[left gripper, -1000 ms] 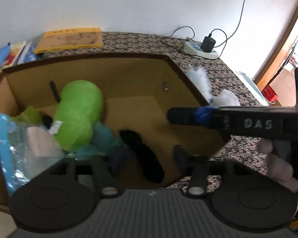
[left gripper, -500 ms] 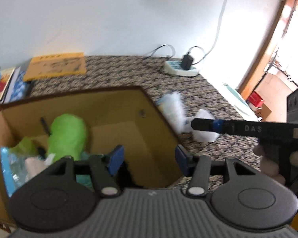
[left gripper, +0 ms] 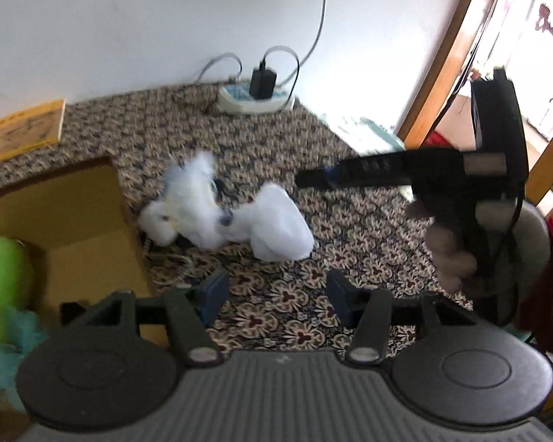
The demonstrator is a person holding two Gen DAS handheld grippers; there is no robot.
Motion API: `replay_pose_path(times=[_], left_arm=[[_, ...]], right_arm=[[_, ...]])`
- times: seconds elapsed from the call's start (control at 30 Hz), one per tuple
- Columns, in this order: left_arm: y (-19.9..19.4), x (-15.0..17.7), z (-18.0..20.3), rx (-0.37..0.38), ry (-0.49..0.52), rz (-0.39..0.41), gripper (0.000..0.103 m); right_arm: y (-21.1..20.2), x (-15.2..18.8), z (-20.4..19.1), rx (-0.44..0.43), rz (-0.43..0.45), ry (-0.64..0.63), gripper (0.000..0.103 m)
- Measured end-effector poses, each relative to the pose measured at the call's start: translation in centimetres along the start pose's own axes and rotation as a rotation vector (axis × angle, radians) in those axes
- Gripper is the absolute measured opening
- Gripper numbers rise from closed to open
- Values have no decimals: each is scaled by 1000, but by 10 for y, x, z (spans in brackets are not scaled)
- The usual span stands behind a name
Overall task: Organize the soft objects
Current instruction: 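Move the right gripper to the white plastic bag beside the fluffy toy, then grasp the white plastic bag with the right gripper and lift it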
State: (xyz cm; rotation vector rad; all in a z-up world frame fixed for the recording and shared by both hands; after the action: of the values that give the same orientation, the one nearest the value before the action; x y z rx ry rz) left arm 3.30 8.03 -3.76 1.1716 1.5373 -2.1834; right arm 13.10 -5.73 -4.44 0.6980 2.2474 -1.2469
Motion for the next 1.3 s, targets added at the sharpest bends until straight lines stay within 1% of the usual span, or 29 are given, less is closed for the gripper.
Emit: replay_pose_path(times=[0.17, 0.3, 0.37, 0.5, 0.57, 0.63, 0.7, 0.8, 0.9, 1.03, 1.1, 1.13, 1.17, 1.3], left_arm=[[32, 4, 13, -13, -44, -38, 57], [56, 7, 16, -27, -103, -57, 57], [67, 8, 15, -48, -139, -68, 58], [87, 6, 12, -86, -178, -87, 58], [99, 5, 10, -98, -182, -100, 59], [113, 6, 10, -115, -179, -128, 59], [124, 6, 12, -123, -164, -147, 59], [133, 5, 15, -135, -138, -163, 59], [142, 0, 14, -156, -124, -176, 59], [151, -7, 15, -158, -109, -191, 59], [155, -12, 18, -171, -84, -190, 56], [158, -14, 19, -172, -70, -197, 48], [161, -15, 21, -165, -64, -200, 45], [164, -17, 23, -164, -57, -209, 43]], right_arm=[[27, -5, 8, -5, -76, -124, 9], [44, -1, 15, 2, -116, -193, 10], [50, 3, 22, -3, -139, -207, 11], [53, 11, 35, -36, -195, -179, 11], [52, 14, 41, -74, -224, -137, 10], [50, 16, 46, -104, -245, -103, 9], [46, 19, 48, -133, -248, -83, 6], [42, 22, 51, -153, -244, -82, 4], [40, 23, 56, -165, -242, -57, 2], [37, 24, 66, -172, -238, -21, 0], [37, 23, 72, -169, -233, -2, 0], [36, 22, 76, -168, -234, 13, 0], [36, 21, 79, -167, -235, 29, 0], [33, 21, 88, -160, -230, 57, 0]])
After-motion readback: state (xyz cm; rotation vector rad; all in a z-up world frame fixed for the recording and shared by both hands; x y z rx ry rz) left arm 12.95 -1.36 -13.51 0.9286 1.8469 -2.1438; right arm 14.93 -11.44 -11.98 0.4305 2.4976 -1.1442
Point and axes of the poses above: each gripper's, at about its wrist camera, not at the fingertips, and y roughly the way its jaws point, z to its right, x to its underside, the point moved 8 cm from there along y, roughly the way its jaws point, and after that the axes turned 9 degrees about y, right-handed, at the moved point
